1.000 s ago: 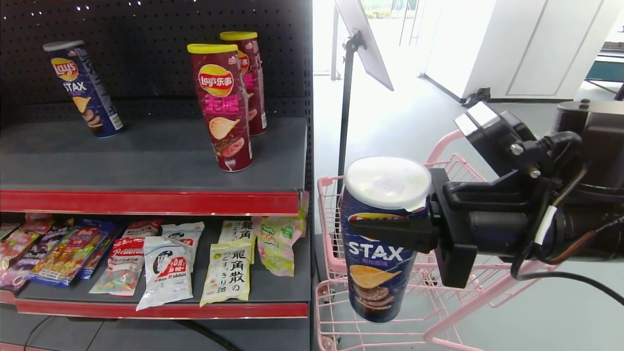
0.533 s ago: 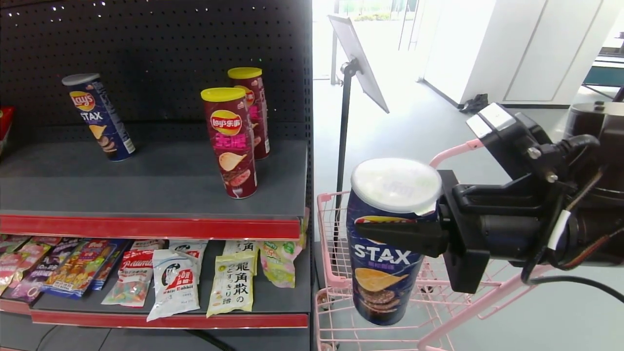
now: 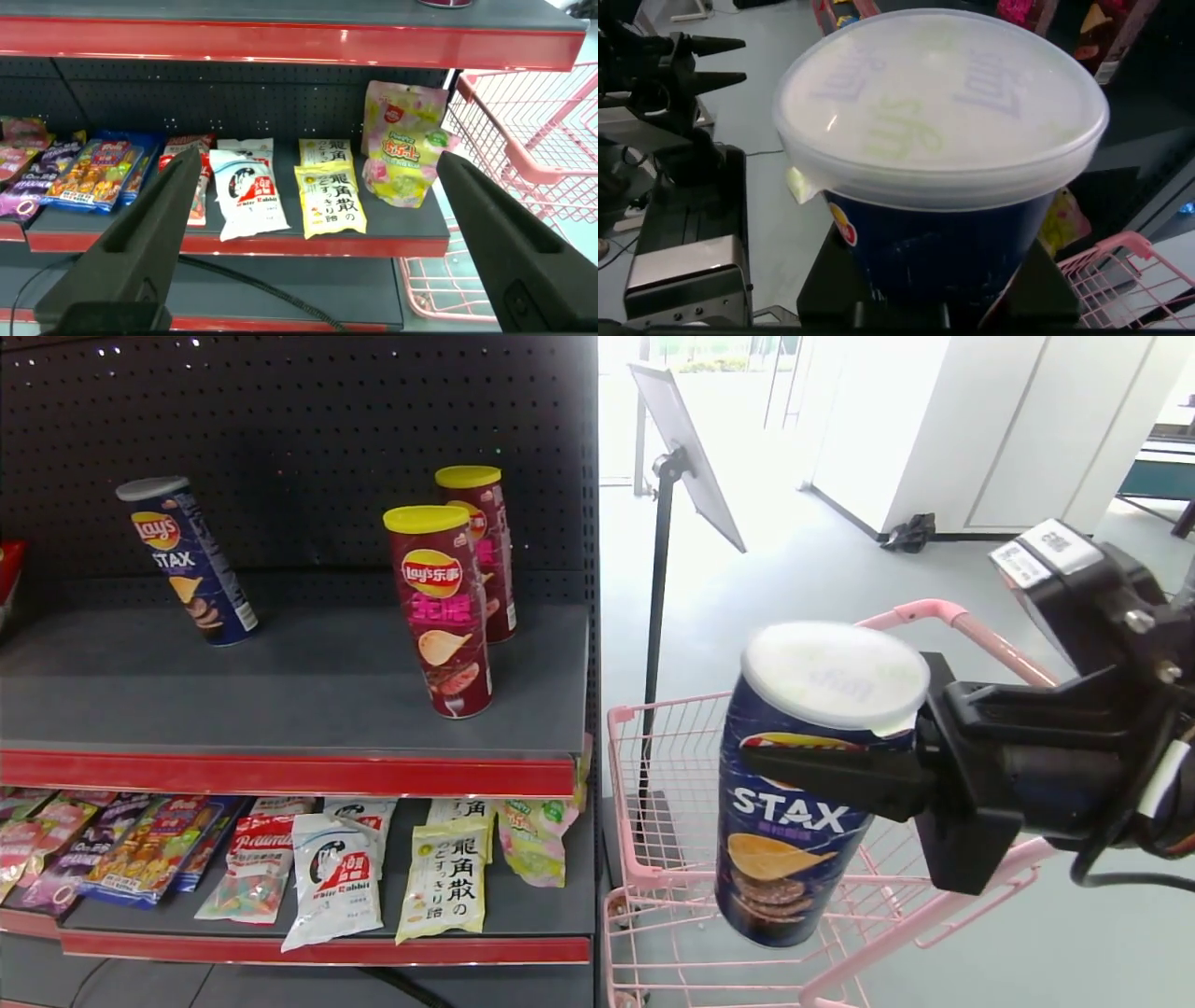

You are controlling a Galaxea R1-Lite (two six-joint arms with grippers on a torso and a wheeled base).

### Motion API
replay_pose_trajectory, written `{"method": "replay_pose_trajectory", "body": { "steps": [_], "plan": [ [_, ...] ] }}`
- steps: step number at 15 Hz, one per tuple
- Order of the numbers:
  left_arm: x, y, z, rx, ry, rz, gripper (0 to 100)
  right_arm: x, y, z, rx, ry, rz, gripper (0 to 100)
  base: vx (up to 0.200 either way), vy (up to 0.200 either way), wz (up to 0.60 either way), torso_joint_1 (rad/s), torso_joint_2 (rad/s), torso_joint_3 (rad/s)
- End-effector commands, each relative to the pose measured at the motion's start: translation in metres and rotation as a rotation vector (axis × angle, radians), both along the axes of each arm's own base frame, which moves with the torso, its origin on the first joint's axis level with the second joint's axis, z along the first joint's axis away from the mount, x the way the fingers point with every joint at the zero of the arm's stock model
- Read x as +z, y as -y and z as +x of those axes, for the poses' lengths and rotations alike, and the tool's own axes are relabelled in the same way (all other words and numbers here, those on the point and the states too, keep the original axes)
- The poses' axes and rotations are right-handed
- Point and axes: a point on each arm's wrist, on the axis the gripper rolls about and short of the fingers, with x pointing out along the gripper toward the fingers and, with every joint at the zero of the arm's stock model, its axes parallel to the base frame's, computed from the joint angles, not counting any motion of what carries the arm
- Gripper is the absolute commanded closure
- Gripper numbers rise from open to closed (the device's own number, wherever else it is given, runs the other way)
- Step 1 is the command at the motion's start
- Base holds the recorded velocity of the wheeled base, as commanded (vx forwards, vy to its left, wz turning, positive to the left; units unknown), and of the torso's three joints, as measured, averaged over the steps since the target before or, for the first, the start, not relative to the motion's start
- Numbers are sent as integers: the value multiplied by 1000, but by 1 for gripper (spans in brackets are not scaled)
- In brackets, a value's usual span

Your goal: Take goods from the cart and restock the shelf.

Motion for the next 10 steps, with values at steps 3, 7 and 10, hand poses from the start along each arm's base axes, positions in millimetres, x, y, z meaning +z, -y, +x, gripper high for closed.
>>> {"method": "replay_pose_trajectory", "body": {
  "steps": [3, 7, 10],
  "plan": [
    [0, 0, 0, 0, 0, 0, 0, -6, 17, -24, 7, -1, 0, 100, 0, 0, 0, 0, 0, 0],
    [0, 0, 0, 0, 0, 0, 0, -17, 13, -33, 48, 17, -37, 100, 0, 0, 0, 0, 0, 0],
    [0, 0, 0, 0, 0, 3, 0, -16, 5, -32, 43, 24, -45, 100, 0, 0, 0, 0, 0, 0]
  ]
}}
